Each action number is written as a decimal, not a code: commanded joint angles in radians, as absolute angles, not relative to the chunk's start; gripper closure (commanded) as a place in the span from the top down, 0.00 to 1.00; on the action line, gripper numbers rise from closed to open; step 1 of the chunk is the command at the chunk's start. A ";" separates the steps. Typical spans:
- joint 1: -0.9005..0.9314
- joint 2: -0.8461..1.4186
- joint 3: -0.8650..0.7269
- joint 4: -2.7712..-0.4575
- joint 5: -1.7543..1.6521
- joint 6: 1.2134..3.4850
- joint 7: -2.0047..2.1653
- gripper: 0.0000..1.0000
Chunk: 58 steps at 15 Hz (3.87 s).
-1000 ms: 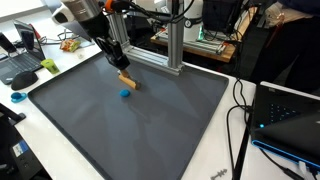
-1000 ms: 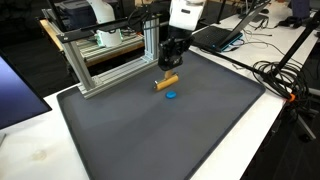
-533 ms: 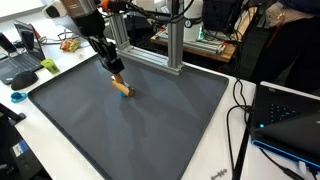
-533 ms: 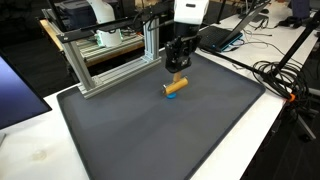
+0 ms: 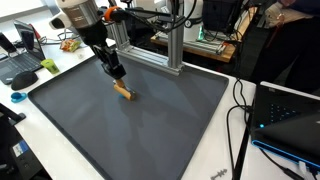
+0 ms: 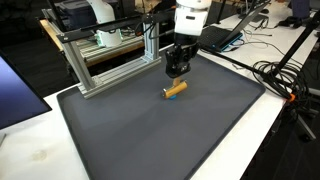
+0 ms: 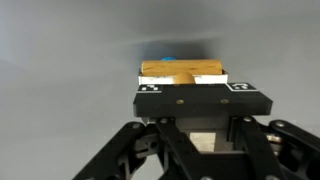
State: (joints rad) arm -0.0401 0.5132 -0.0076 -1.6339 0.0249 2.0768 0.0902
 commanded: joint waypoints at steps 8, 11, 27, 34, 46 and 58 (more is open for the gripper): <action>-0.037 0.552 -0.012 -1.629 0.045 2.155 0.093 0.22; -0.038 0.548 -0.011 -1.630 0.042 2.115 0.082 0.22; -0.037 0.549 -0.010 -1.618 0.036 1.972 0.058 0.22; -0.034 0.539 -0.013 -1.620 0.034 1.982 0.071 0.22; -0.072 0.332 -0.009 -1.669 -0.004 1.912 -0.227 0.22; -0.028 0.297 0.062 -1.702 -0.142 1.897 -0.687 0.22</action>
